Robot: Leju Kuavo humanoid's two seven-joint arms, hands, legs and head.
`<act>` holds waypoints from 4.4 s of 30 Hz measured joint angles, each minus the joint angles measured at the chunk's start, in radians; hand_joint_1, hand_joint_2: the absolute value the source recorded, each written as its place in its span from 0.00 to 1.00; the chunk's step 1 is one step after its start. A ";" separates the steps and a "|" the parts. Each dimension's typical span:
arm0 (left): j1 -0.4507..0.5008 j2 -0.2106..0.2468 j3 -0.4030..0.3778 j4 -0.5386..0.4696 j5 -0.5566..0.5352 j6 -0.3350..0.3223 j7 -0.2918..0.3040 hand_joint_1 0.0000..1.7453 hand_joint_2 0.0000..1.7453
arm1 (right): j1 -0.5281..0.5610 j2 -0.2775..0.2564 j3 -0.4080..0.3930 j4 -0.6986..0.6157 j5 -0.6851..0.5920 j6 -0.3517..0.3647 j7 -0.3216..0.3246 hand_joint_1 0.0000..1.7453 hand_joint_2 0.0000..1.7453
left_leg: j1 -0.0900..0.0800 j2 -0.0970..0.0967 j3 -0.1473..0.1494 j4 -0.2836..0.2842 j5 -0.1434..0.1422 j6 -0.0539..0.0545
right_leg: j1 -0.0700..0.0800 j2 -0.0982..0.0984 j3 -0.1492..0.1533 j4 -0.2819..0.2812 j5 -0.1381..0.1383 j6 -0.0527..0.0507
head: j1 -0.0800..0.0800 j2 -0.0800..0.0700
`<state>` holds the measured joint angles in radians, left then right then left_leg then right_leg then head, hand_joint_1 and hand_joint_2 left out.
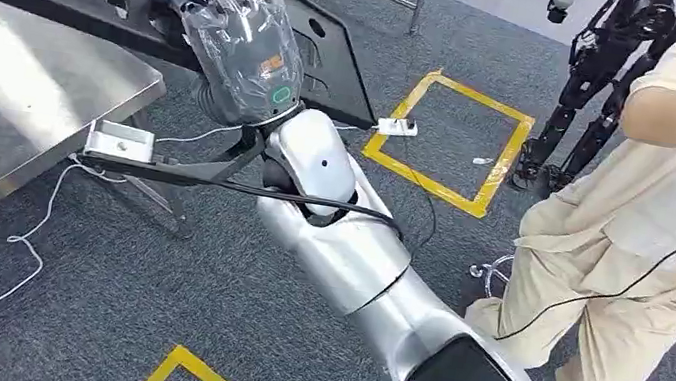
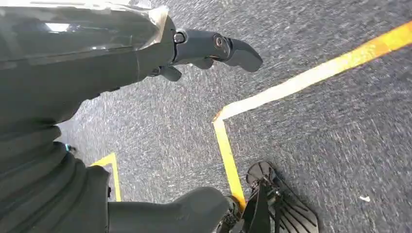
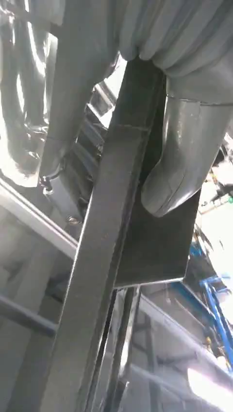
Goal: Take the parts from the cabinet and place them on the table.
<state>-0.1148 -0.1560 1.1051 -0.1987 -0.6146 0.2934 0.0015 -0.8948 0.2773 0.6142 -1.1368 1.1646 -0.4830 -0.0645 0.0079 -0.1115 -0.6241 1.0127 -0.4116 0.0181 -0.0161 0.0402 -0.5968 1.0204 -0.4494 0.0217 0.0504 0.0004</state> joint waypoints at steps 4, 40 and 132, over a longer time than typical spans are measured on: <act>0.009 0.001 0.000 0.000 0.001 0.003 0.000 0.00 1.00 | -0.002 0.017 0.003 0.001 -0.001 0.001 0.000 1.00 1.00 | 0.005 0.023 -0.008 0.013 -0.012 -0.022 | -0.004 -0.028 0.009 -0.014 0.010 -0.029 | 0.000 0.000; 0.009 -0.002 -0.029 0.000 -0.053 -0.005 0.008 0.00 1.00 | -0.011 -0.001 0.004 0.055 0.002 0.000 0.012 1.00 1.00 | 0.015 0.109 -0.159 0.312 -0.134 -0.039 | 0.004 -0.080 0.017 -0.019 0.004 -0.044 | -0.002 0.000; 0.011 0.011 -0.026 0.000 -0.054 -0.090 -0.231 0.00 1.00 | 0.065 -0.245 -0.132 0.177 -0.027 0.024 0.009 1.00 1.00 | -0.007 0.120 0.001 -0.009 0.006 0.002 | 0.012 -0.084 0.027 -0.034 0.005 -0.006 | 0.001 0.000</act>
<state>-0.1035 -0.1450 1.0796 -0.1987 -0.6687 0.2037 -0.2296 -0.8297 0.0321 0.4826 -0.9598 1.1372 -0.4593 -0.0557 0.0012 0.0082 -0.6233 1.0037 -0.4056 0.0203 -0.0042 -0.0435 -0.5699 0.9866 -0.4447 0.0160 0.0511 0.0004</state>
